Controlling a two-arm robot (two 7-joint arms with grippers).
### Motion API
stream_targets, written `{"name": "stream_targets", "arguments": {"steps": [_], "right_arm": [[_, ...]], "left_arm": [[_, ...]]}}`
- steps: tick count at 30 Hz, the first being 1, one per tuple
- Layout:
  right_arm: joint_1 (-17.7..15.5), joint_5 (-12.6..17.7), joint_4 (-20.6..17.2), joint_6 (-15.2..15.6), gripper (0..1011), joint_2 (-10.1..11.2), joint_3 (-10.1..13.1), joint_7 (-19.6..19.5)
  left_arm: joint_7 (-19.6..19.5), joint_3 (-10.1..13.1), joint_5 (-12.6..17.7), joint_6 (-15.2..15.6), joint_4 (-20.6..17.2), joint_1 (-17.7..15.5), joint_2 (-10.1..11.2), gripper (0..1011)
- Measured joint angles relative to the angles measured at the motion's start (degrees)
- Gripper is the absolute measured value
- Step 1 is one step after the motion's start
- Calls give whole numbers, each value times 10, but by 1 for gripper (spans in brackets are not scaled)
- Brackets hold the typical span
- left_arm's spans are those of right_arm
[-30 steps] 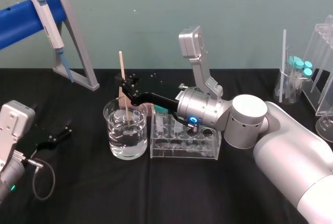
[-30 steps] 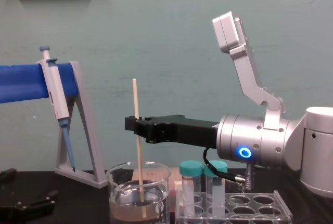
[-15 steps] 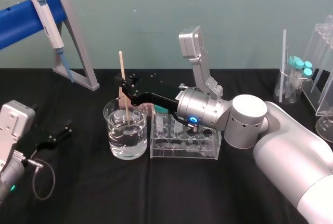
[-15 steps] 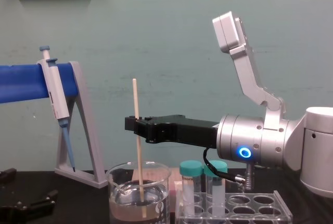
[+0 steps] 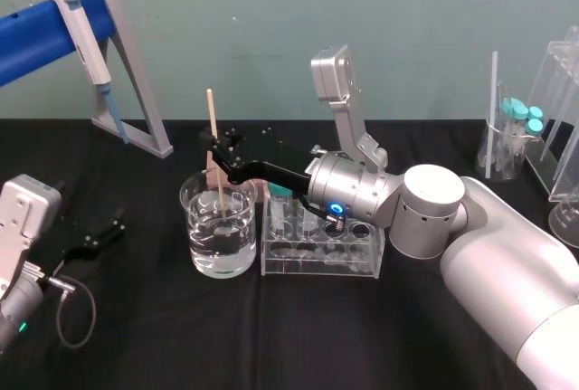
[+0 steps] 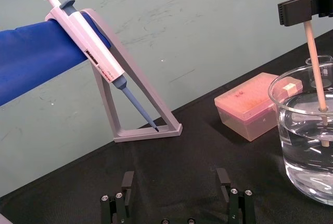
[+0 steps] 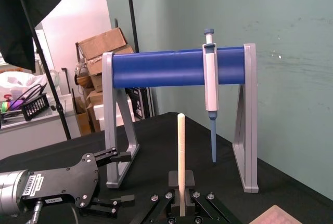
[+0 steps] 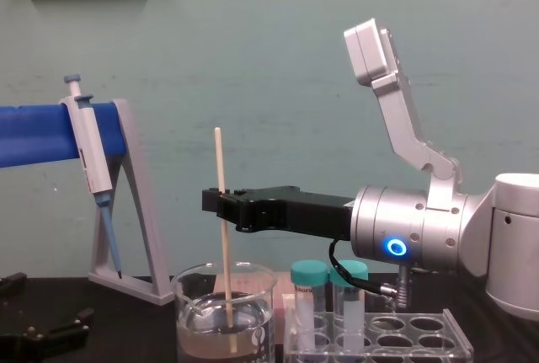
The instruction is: Hold the thermometer with one hand and immerse one end into the beaker, then reinsert it into the test tube rack.
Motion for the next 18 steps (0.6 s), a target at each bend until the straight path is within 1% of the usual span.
{"name": "stream_targets", "arguments": {"steps": [18], "right_arm": [[0,0,0,0,54,0,0,0]], "left_arm": [[0,0,0,0,0,0,0,1004]]}}
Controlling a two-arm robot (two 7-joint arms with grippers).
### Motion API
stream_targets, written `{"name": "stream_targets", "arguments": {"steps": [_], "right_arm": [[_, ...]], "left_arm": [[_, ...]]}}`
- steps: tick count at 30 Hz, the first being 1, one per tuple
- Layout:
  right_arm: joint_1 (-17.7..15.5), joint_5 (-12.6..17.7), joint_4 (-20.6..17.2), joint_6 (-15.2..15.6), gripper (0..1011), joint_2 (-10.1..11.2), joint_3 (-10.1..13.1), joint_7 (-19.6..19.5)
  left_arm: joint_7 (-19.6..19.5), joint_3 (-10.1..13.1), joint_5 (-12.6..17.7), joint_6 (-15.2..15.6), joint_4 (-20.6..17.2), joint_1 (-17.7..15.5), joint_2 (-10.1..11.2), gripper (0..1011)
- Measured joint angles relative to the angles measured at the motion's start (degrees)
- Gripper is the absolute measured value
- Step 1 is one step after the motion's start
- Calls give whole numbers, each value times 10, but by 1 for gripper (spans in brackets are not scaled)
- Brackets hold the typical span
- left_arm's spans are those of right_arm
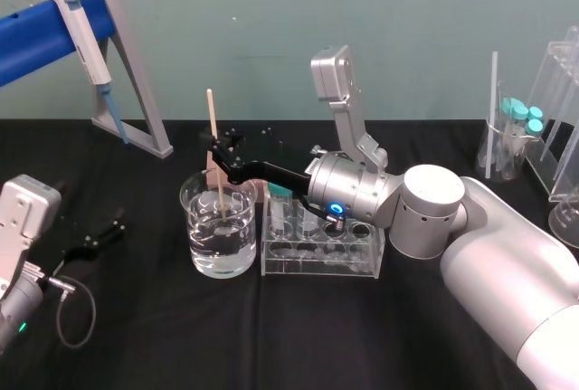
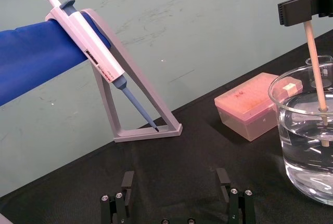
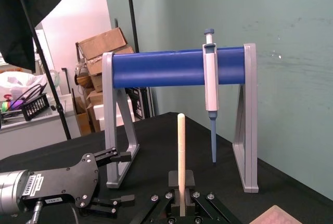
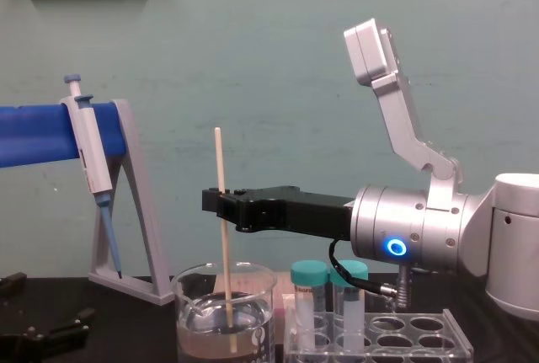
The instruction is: Hold the thermometer with one hand and immerse one end into the beaker, then reinsert it into the test tube rack.
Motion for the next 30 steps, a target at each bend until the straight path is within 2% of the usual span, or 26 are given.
{"name": "stream_targets", "arguments": {"steps": [30], "right_arm": [[0,0,0,0,54,0,0,0]], "left_arm": [[0,0,0,0,0,0,0,1004]]}}
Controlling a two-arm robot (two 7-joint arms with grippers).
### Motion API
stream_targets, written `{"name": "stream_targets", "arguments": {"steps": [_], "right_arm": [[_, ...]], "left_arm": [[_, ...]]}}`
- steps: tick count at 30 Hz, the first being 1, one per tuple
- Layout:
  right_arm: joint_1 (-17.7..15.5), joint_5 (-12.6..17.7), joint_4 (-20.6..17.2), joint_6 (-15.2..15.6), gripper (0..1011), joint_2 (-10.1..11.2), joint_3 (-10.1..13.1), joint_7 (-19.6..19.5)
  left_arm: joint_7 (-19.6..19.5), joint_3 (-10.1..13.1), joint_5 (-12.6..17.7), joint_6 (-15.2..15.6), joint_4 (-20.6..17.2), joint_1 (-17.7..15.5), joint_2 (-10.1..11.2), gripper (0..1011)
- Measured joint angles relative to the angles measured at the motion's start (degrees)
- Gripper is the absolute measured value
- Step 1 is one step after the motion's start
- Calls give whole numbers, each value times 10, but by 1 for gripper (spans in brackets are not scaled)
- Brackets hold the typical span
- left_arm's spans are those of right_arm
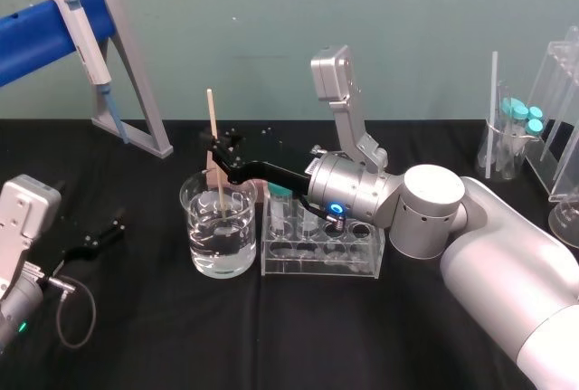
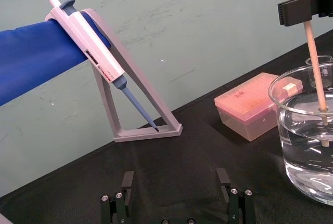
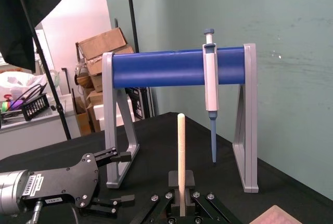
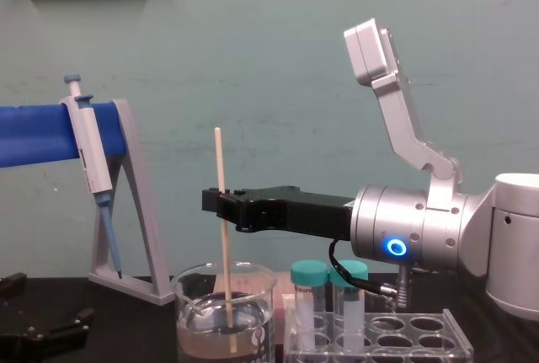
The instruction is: Hold the thermometer with one hand and immerse one end into the beaker, then reinsert it into the test tube rack.
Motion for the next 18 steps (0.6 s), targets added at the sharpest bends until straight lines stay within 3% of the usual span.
{"name": "stream_targets", "arguments": {"steps": [18], "right_arm": [[0,0,0,0,53,0,0,0]], "left_arm": [[0,0,0,0,0,0,0,1004]]}}
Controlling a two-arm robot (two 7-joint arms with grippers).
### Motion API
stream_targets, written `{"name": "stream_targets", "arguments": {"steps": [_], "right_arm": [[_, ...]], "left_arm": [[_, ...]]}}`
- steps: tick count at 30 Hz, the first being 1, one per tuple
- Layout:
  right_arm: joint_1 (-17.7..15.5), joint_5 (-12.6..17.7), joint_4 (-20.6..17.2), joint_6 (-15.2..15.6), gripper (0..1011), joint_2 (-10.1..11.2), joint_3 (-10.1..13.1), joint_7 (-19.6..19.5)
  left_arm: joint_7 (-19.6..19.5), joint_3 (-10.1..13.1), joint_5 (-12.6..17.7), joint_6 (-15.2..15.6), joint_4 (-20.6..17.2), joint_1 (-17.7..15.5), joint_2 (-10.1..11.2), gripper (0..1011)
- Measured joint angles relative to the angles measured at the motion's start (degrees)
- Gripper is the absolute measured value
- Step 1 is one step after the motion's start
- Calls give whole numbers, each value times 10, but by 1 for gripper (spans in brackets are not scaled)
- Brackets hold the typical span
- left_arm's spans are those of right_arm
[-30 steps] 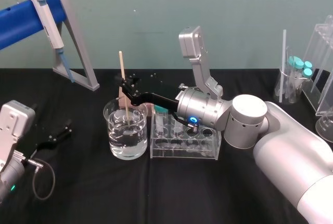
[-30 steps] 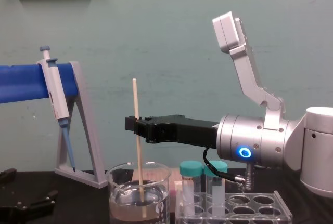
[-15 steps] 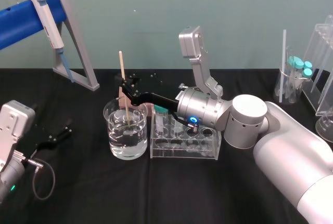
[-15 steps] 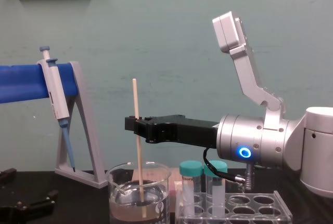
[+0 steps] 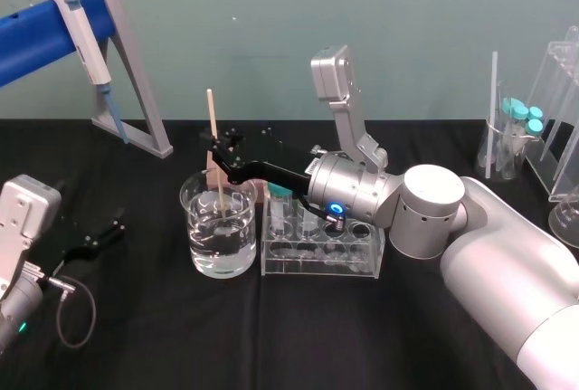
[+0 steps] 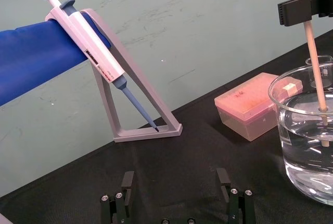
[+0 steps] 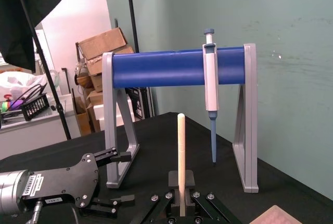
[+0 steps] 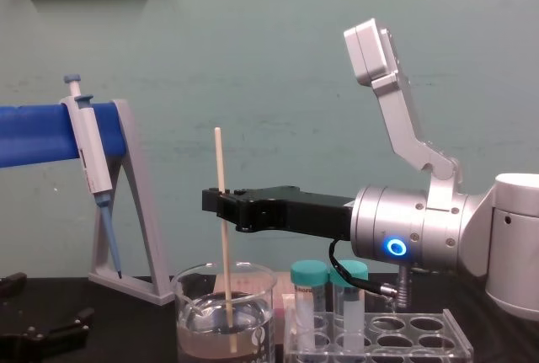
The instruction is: Hold the thermometer with one hand and immerse one end into the beaker, then reinsert it into the test tube rack.
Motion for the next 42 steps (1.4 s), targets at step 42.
{"name": "stream_targets", "arguments": {"steps": [42], "right_arm": [[-32,57,-301,143,53,164,93,-99]], "left_arm": [[0,0,0,0,0,0,0,1004]]}}
